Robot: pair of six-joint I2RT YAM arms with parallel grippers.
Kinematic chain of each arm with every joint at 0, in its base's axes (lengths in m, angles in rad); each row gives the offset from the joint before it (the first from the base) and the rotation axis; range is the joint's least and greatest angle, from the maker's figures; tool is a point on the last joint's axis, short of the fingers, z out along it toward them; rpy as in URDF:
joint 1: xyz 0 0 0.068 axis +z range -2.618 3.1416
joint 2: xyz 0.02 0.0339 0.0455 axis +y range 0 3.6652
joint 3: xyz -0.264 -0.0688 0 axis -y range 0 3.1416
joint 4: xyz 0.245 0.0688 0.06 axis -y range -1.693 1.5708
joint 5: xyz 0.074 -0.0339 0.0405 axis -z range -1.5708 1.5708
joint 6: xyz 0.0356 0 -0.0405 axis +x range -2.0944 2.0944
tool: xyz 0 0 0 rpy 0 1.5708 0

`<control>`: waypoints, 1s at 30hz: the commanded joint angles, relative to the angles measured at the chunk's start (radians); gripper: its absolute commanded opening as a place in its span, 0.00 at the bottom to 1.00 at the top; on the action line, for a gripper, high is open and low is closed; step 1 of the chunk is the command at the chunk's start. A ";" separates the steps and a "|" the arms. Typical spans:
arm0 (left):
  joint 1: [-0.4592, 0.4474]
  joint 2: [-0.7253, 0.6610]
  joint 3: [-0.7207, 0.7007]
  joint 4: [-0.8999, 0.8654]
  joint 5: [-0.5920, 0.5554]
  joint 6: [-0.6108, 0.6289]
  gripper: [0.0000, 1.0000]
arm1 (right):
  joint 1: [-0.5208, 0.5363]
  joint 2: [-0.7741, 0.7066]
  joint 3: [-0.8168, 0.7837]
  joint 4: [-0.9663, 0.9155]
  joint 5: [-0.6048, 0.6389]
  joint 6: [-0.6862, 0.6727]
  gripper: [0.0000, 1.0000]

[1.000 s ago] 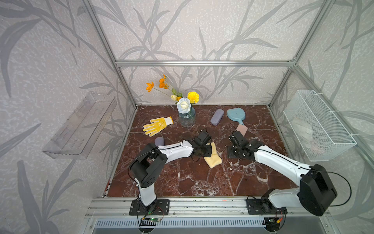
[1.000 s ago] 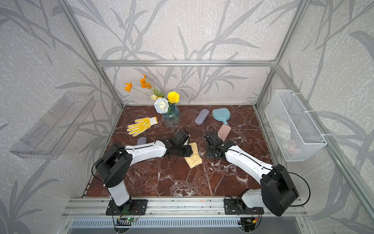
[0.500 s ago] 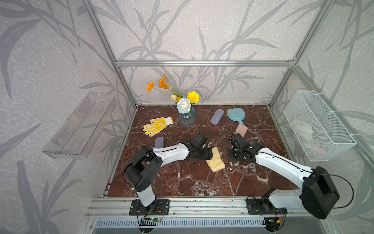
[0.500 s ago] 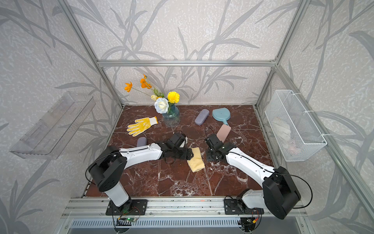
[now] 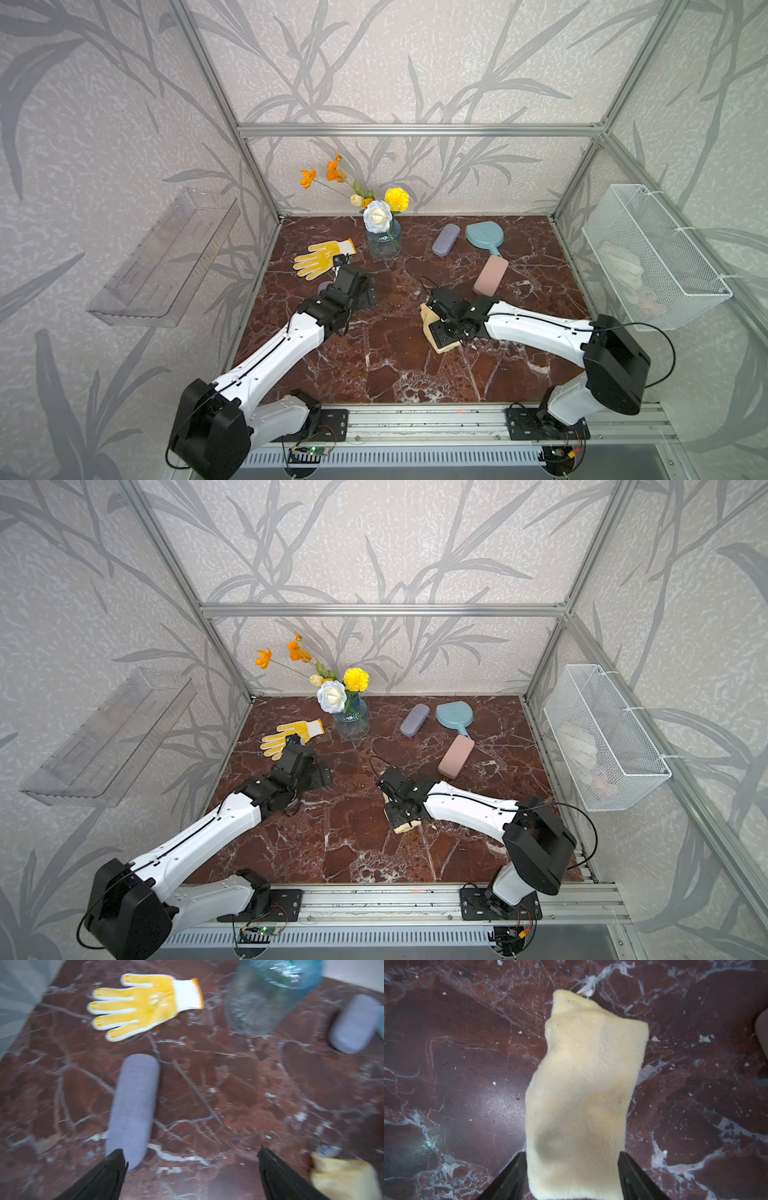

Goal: Wipe the eyeglass case
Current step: Move the eyeglass case from the center of the board, then pick up the cleaning item at the center of the board.

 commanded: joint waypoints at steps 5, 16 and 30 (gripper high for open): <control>0.138 0.145 -0.008 -0.056 -0.072 -0.034 1.00 | 0.002 0.130 0.105 -0.037 0.035 -0.064 0.69; 0.267 0.309 -0.009 0.055 0.056 0.019 0.96 | -0.002 0.234 0.149 -0.055 0.011 -0.068 0.62; 0.301 0.419 0.034 0.058 0.186 0.049 0.76 | -0.048 0.242 0.086 -0.003 -0.046 -0.046 0.41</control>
